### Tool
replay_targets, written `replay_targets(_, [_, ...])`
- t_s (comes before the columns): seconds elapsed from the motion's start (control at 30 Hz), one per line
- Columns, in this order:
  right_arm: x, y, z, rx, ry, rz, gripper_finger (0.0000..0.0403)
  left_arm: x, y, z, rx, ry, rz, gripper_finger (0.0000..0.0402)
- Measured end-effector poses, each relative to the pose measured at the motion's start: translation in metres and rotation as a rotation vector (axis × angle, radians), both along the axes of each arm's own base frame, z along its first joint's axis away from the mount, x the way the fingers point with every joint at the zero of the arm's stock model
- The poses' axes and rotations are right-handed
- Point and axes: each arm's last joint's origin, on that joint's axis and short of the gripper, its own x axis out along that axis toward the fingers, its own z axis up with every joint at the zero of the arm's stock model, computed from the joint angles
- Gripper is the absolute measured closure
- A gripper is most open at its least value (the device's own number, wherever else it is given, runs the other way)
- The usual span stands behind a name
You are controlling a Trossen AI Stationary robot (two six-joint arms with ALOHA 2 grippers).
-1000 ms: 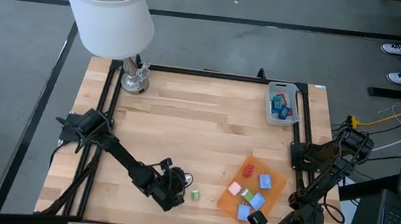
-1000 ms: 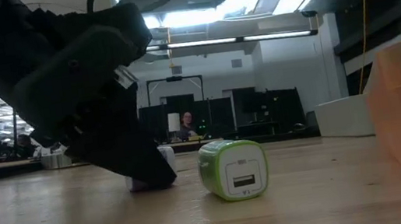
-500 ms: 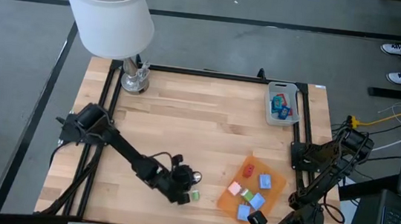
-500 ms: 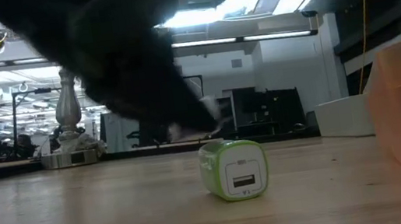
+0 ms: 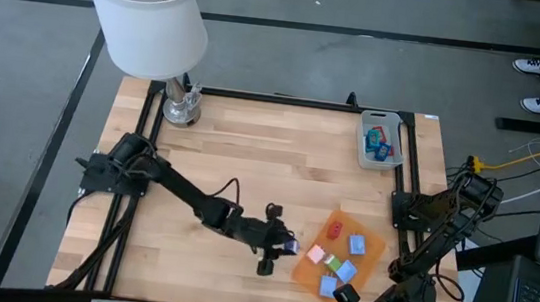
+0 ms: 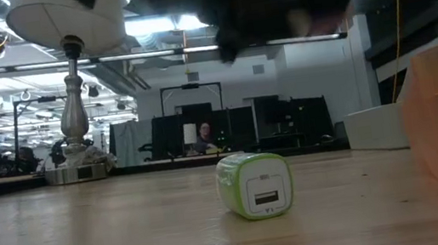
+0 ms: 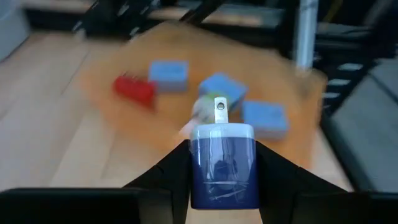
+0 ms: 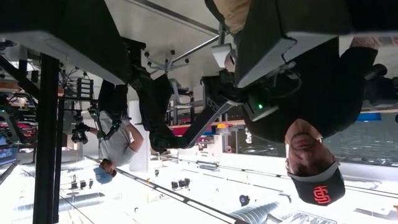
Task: Pick & Place Office items
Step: Put the dark blue charger adapter into the orange bin
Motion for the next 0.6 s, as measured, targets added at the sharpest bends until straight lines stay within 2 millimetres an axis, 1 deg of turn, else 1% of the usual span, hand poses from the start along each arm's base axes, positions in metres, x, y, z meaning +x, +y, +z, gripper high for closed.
replay_targets(0.13, [0.002,-0.001,0.0,0.0,0.0,-0.004,0.0112,0.013,0.0,0.017,0.009,-0.058,-0.064,0.0273])
replay_targets(0.23, [0.004,-0.002,0.0,0.0,0.0,-0.008,0.0112,0.023,-0.001,0.019,0.031,-0.081,-0.094,0.0273])
replay_targets(0.27, [0.005,-0.003,0.0,0.0,0.0,-0.011,0.0112,0.025,-0.001,0.018,0.04,-0.07,-0.101,0.0273])
replay_targets(0.33, [0.006,-0.004,0.0,0.005,0.004,-0.014,0.0112,0.035,-0.004,0.015,0.025,-0.086,-0.133,0.0273])
replay_targets(0.4, [0.008,-0.005,0.0,0.008,0.004,-0.017,0.0112,0.042,-0.007,0.009,0.02,-0.07,-0.156,0.0273])
replay_targets(0.6, [0.009,-0.005,0.001,0.008,-0.006,0.012,0.0112,0.071,-0.017,-0.013,0.005,-0.066,-0.237,0.0273])
